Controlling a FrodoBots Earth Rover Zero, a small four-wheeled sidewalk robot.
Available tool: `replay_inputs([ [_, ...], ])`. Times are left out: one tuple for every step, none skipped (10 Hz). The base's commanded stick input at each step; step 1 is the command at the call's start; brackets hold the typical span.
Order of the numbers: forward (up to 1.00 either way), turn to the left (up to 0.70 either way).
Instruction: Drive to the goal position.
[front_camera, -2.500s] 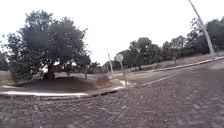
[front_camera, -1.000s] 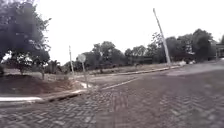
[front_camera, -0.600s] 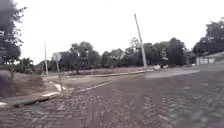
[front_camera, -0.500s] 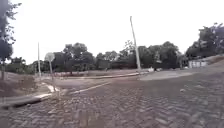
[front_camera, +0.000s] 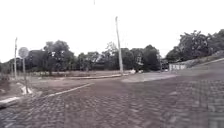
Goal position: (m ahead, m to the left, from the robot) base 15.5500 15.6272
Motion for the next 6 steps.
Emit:
replay_inputs([
  [0.00, 0.00],
  [0.00, 0.00],
  [0.00, 0.00],
  [0.00, 0.00],
  [0.01, 0.00],
  [0.70, 0.00],
])
